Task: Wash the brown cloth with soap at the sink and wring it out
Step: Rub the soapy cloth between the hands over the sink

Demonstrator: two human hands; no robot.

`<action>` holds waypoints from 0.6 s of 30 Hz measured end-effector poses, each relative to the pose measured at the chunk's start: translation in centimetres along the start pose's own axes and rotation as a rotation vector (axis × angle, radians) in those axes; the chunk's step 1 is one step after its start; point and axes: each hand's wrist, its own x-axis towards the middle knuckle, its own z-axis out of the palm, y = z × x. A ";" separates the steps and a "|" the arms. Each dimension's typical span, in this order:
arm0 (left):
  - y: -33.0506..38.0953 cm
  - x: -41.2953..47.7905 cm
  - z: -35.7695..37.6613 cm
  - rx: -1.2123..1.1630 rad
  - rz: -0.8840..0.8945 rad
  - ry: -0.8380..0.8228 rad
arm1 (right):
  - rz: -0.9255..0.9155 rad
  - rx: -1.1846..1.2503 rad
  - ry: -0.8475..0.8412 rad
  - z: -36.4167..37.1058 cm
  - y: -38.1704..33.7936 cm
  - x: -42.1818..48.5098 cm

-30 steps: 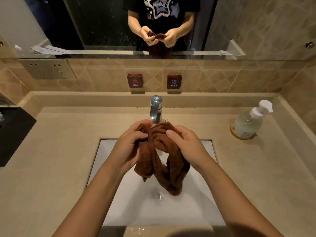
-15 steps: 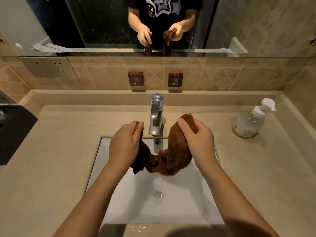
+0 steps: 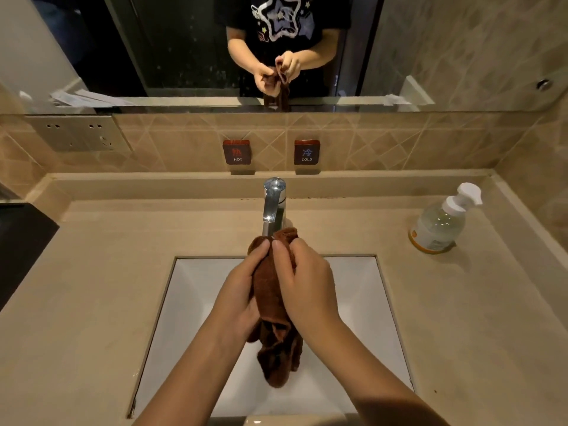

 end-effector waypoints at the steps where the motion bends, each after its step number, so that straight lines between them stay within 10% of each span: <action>1: -0.1 -0.1 0.1 0.021 0.023 0.013 | 0.019 0.004 0.014 0.0 0.1 0.1; 8: 0.3 0.5 1.9 0.698 0.500 0.328 | 0.023 0.060 0.015 -0.2 -0.8 1.2; 18: 0.3 1.1 3.7 0.783 0.484 0.282 | 0.122 -0.031 0.117 0.5 -0.9 2.6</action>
